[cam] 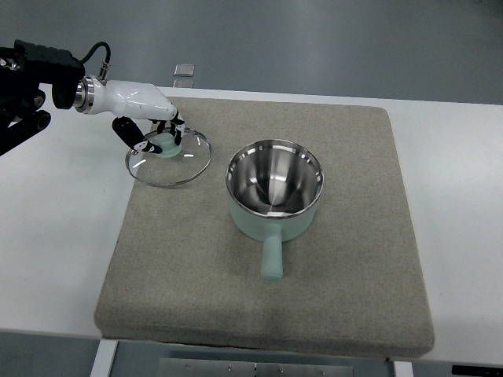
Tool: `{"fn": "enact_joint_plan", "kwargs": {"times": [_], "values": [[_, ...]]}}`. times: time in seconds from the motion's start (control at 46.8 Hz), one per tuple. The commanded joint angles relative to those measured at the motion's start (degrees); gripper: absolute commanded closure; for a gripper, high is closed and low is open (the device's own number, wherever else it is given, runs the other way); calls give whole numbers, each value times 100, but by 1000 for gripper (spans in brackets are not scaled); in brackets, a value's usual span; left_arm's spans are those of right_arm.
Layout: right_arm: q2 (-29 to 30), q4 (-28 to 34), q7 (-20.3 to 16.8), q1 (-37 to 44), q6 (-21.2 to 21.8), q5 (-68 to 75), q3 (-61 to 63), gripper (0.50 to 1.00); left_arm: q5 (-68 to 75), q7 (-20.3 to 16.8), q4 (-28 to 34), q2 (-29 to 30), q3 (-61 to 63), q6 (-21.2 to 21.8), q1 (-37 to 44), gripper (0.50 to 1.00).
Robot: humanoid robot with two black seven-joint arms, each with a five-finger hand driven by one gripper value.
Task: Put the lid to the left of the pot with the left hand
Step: 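Lower the glass lid onto the pad beside the pot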
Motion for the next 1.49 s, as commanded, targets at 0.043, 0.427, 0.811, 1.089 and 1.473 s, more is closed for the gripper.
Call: {"fn": "enact_joint_plan", "kwargs": {"times": [0.043,0.427,0.811,1.089,1.473], "values": [[0,0,-1,0,2,0,0,576,-17,-1,9,-33,-7,17,11,1000],[0,0,-1,0,-6,0,0,576,-17,-1,36,-183,-7,202,151,1000],[0,0,-1,0,3,0,0,576,-17,-1,325,-367,2,527,187,1000],[0,0,-1,0,3,0,0,576,9,-1,378,-411,2,562,274,1000],[0,0,-1,0,3,0,0,576,71,-1,370,-403,20,633,283,1000]]}}
